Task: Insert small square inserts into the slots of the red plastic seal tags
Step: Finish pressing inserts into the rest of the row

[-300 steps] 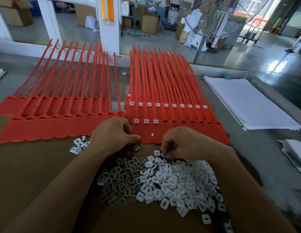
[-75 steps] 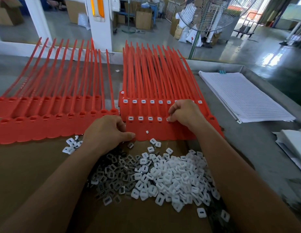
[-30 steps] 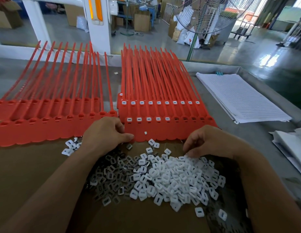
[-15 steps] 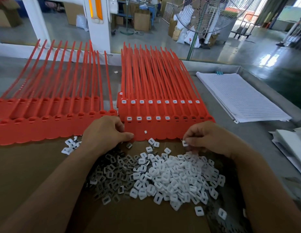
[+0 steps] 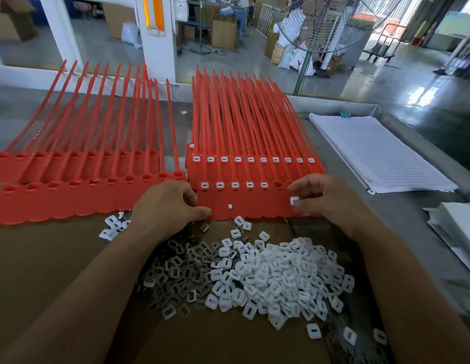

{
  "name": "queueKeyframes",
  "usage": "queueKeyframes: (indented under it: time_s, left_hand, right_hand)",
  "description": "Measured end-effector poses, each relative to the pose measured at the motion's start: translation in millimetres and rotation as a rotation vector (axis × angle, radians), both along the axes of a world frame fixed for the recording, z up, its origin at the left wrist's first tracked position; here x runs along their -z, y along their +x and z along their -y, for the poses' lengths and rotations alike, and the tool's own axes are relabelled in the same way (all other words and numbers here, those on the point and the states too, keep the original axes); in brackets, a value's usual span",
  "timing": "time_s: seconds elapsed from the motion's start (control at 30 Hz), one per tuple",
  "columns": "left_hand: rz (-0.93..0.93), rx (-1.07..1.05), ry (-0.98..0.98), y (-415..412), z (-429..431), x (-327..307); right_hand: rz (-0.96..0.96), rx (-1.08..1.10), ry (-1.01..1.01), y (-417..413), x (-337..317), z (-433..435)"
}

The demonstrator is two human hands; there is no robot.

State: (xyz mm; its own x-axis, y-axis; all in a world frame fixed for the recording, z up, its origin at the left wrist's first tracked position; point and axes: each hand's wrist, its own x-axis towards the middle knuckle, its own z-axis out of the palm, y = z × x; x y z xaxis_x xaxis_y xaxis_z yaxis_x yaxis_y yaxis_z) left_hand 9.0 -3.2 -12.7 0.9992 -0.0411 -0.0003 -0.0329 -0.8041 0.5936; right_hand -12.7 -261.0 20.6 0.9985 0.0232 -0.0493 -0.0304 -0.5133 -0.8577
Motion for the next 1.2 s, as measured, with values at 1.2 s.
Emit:
queueKeyframes:
  time_s: [1.2]
  left_hand:
    - [0.003, 0.007, -0.018, -1, -2, 2]
  right_hand:
    - [0.209, 0.065, -0.375, 50, 31, -15]
